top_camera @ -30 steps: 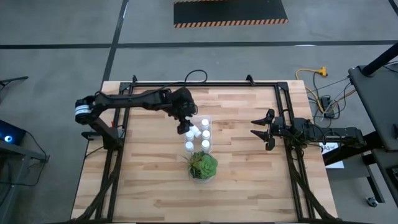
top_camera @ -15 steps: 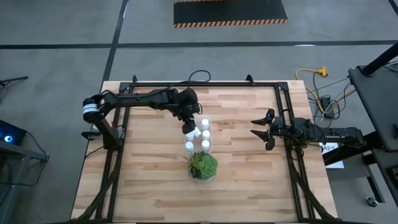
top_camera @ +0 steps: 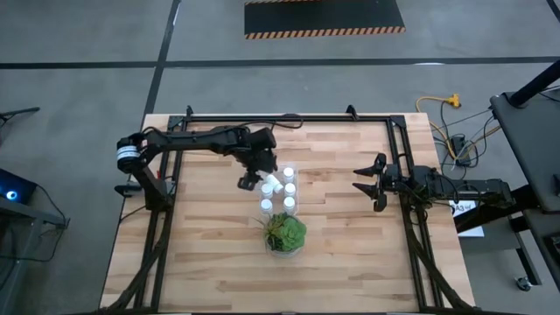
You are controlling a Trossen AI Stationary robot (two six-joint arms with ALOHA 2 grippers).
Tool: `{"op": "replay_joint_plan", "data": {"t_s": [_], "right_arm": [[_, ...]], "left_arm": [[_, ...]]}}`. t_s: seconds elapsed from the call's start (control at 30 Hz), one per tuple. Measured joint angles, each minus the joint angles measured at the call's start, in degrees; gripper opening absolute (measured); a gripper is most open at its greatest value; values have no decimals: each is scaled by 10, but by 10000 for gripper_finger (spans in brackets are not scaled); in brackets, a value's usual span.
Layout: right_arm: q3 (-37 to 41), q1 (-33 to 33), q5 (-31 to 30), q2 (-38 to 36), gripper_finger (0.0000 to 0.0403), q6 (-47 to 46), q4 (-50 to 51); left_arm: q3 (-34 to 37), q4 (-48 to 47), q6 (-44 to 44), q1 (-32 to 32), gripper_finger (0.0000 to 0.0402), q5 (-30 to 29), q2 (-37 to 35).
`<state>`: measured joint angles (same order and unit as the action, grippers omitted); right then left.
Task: Pick and place pill bottles into a basket
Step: Put the white pill bottle into the transparent bin
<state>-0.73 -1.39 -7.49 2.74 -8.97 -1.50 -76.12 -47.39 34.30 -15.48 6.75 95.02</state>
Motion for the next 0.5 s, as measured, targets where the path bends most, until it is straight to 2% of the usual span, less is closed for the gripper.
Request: {"op": "replay_joint_plan", "data": {"t_s": [0.13, 0.27, 0.4, 0.5], "right_arm": [[0, 0, 0, 0, 210, 0, 0], [0, 0, 0, 0, 210, 0, 0], [0, 0, 0, 0, 210, 0, 0], [0, 0, 0, 0, 210, 0, 0]], "left_arm": [[0, -8, 38, 0, 219, 0, 0], [-7, -27, 39, 0, 219, 4, 11], [-41, -69, 38, 0, 219, 40, 29], [-77, -114, 50, 1, 219, 45, 55]]}}
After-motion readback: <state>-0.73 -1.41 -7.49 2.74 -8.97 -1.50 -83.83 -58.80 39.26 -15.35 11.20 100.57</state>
